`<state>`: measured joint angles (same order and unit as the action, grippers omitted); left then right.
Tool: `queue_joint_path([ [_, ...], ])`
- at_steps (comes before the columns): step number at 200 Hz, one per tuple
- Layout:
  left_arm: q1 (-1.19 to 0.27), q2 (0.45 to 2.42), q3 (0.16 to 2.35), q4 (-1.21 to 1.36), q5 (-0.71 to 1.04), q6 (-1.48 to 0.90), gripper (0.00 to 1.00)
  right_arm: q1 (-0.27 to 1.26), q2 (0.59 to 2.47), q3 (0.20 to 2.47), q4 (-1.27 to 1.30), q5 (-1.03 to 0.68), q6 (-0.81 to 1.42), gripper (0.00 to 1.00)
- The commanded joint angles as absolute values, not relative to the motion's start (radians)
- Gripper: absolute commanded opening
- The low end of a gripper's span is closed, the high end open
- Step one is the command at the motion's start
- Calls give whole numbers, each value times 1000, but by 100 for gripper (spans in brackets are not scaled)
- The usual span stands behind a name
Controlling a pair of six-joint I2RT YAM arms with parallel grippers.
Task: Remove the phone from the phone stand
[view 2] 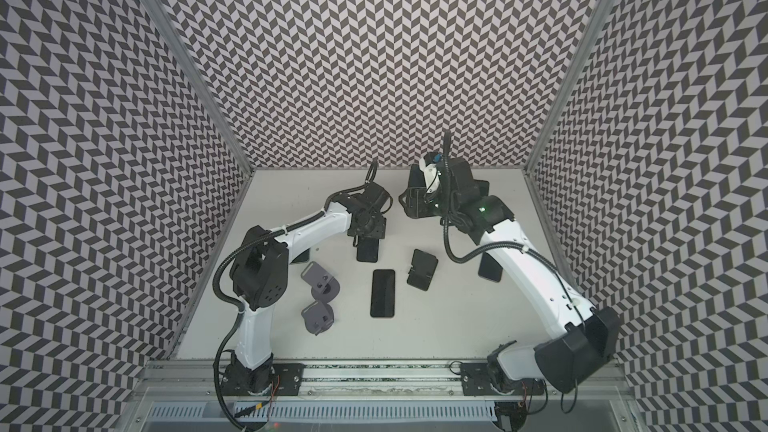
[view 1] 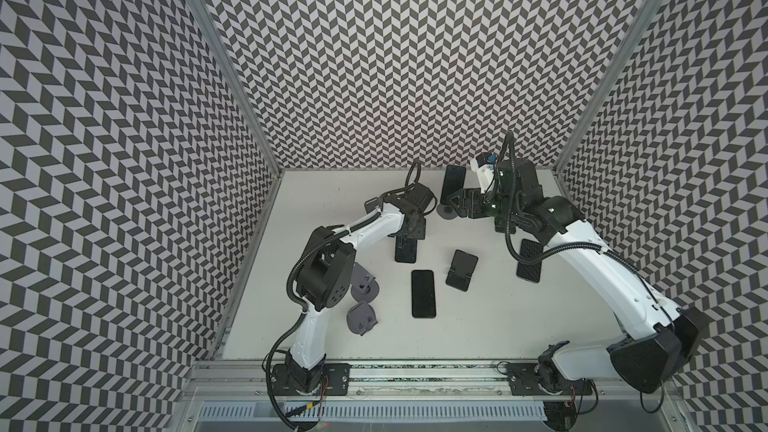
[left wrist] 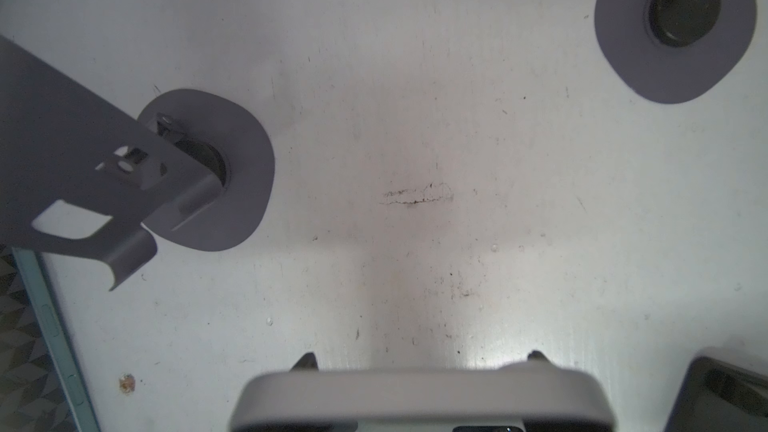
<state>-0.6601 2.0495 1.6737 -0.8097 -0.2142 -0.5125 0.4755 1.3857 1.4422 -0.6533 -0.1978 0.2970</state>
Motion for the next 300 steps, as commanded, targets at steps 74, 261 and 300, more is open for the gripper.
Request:
queue_joint_path([
  [74, -638, 2102, 1763, -861, -183, -502, 67, 482, 1356, 1424, -614, -190, 299, 72],
  [261, -624, 2141, 1757, -856, -68, -504, 67, 481, 1363, 1420, -609, -193, 302, 71],
  [300, -620, 2160, 1770, -864, -53, -506, 67, 481, 1361, 1414, -611, -193, 302, 72],
])
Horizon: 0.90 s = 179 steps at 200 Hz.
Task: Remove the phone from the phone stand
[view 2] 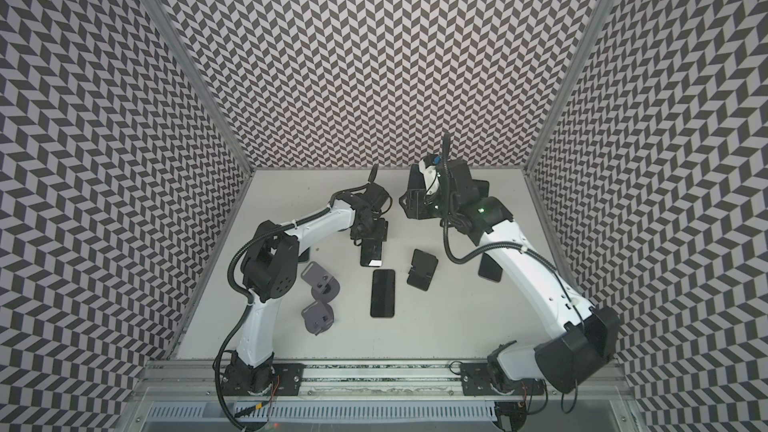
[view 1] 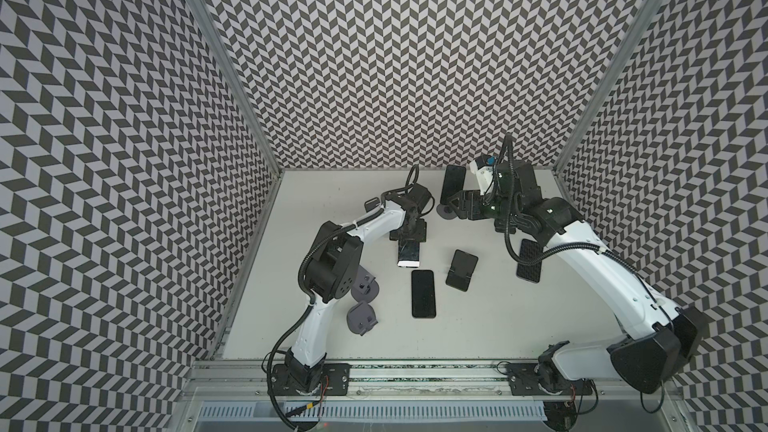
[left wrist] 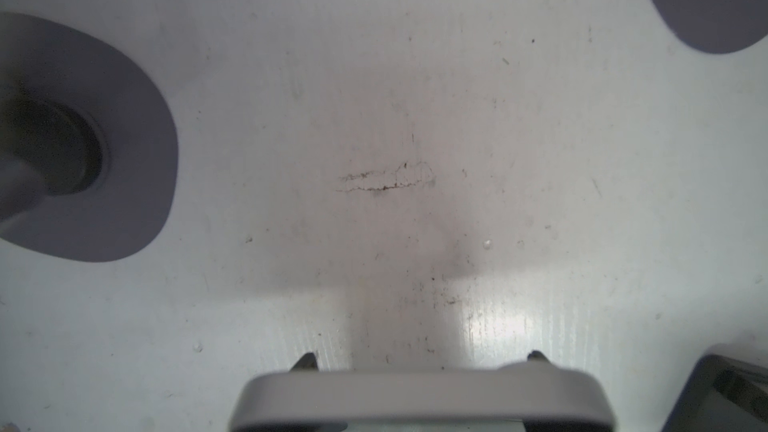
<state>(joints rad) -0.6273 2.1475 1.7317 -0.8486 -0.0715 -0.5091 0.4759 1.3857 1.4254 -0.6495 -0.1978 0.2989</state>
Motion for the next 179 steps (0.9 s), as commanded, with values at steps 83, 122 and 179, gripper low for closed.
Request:
queue_joint_path([
  [83, -595, 2202, 1817, -889, -86, -526, 68, 480, 1368, 1419, -611, -192, 299, 71],
  [122, -593, 2234, 1845, -900, -96, -523, 68, 480, 1369, 1419, -611, -189, 295, 72],
  [179, -581, 2266, 1878, -909, -98, -530, 70, 480, 1371, 1425, -615, -183, 291, 72],
])
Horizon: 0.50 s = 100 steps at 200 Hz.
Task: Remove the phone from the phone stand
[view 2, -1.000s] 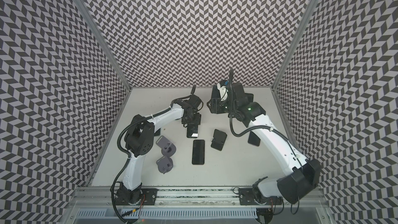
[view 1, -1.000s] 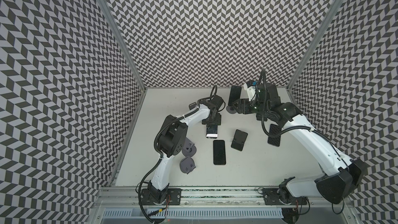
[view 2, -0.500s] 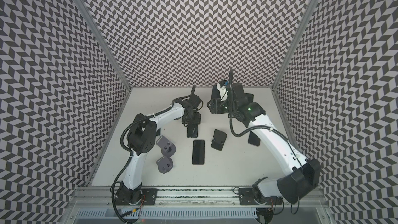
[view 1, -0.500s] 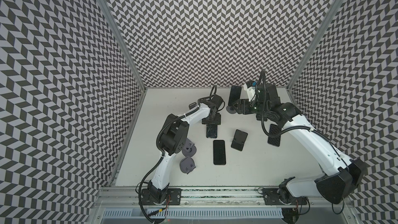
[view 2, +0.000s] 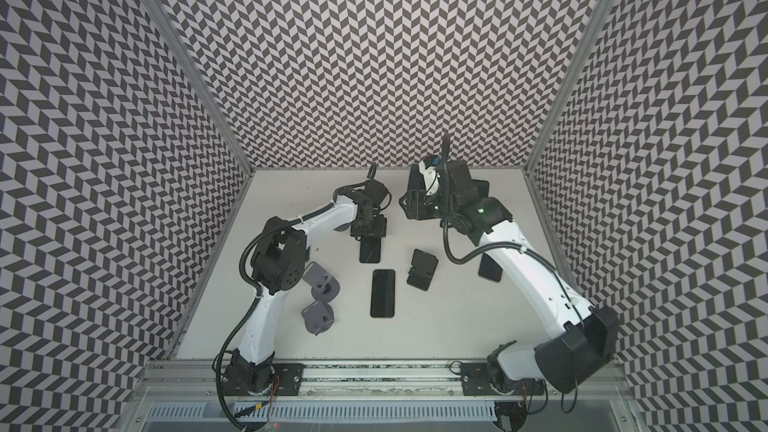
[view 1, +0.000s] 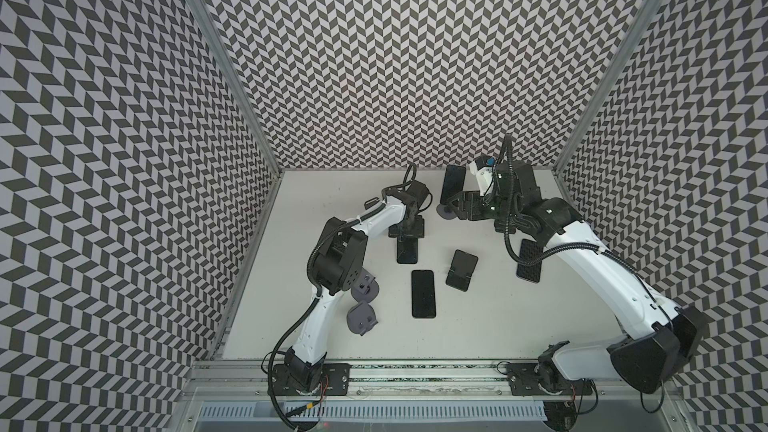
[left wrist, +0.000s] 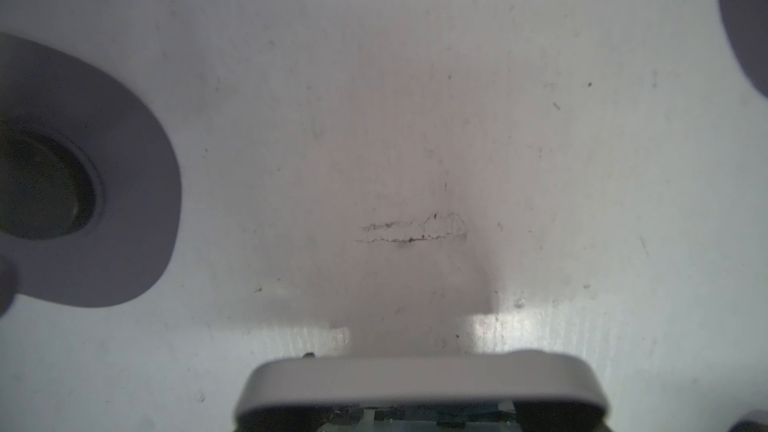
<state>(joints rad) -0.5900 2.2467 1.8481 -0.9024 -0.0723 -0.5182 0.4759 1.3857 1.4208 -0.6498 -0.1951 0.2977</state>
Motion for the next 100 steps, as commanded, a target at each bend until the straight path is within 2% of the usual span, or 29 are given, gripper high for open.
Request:
queue_joint_path([
  [1, -580, 2266, 1878, -909, -97, -530, 70, 481, 1371, 1426, -615, -183, 291, 72],
  [100, -580, 2277, 1858, -900, -64, -530, 72, 481, 1371, 1422, -615, -181, 289, 72],
])
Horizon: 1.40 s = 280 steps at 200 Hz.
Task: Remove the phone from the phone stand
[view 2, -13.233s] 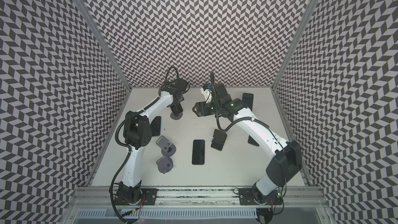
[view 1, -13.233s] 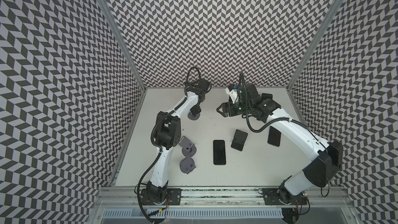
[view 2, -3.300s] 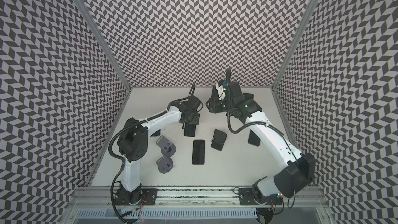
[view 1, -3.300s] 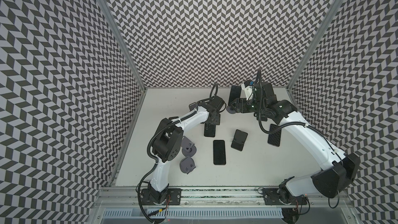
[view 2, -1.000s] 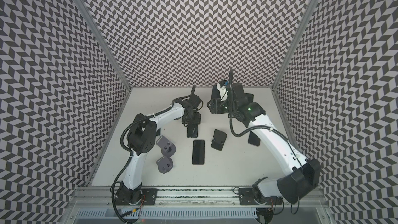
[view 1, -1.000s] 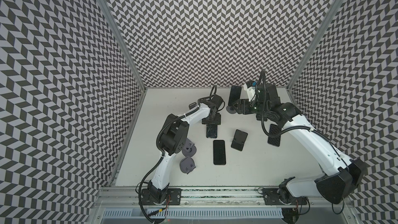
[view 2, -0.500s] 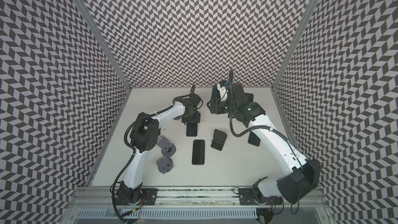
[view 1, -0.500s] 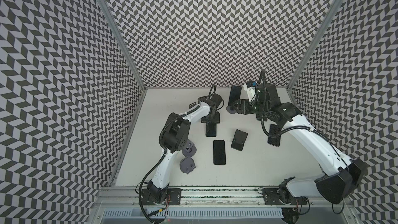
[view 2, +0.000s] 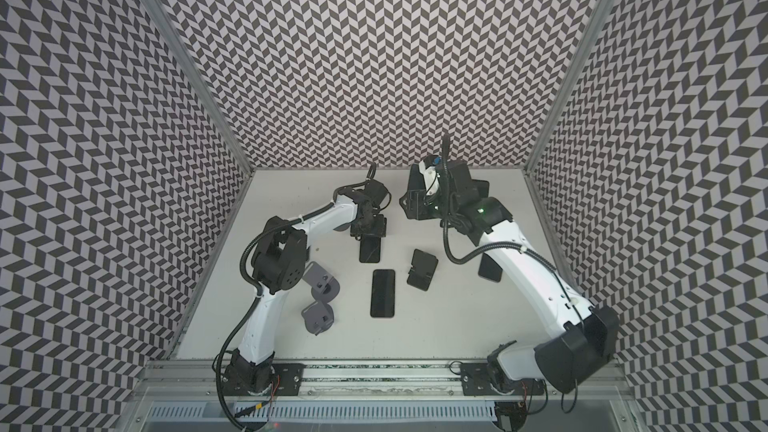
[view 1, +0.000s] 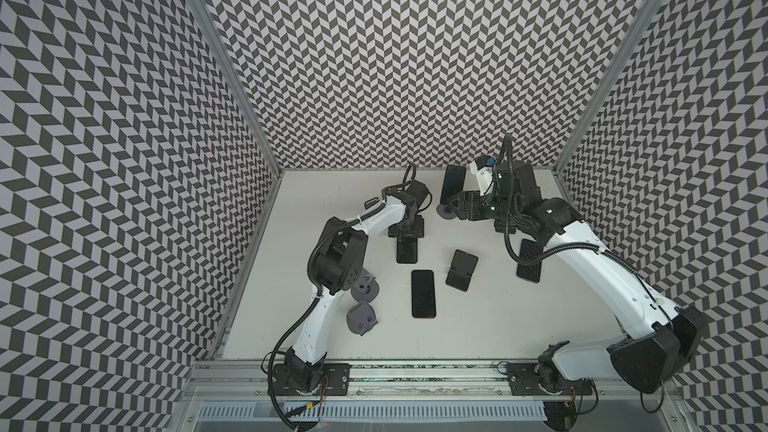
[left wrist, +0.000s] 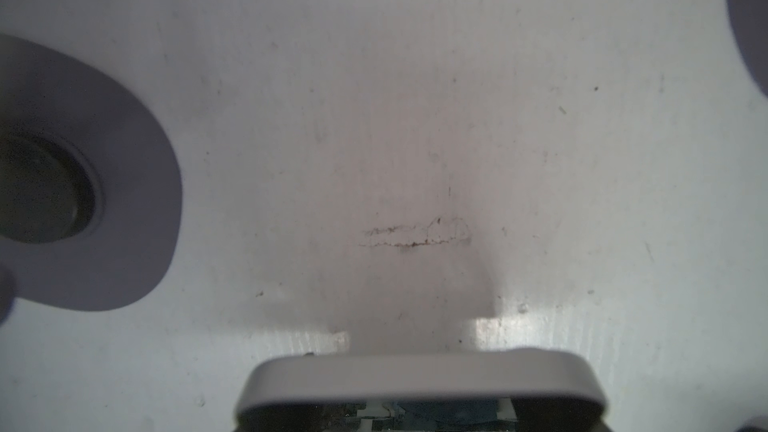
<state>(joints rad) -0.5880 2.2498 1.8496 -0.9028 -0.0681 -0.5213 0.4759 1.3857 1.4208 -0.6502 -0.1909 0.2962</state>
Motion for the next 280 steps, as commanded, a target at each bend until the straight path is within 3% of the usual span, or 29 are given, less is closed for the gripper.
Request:
queue_joint_path([
  [1, -580, 2277, 1858, -899, -64, -530, 72, 482, 1371, 1422, -614, -181, 289, 72],
  [53, -580, 2282, 1845, -897, -53, -529, 74, 481, 1371, 1419, -613, -183, 292, 72],
  [104, -579, 2276, 1845, -892, -45, -531, 82, 482, 1375, 1417, -611, -186, 294, 73],
  [280, -557, 2244, 1895, -891, -25, -540, 85, 479, 1407, 1445, -632, -155, 280, 73],
])
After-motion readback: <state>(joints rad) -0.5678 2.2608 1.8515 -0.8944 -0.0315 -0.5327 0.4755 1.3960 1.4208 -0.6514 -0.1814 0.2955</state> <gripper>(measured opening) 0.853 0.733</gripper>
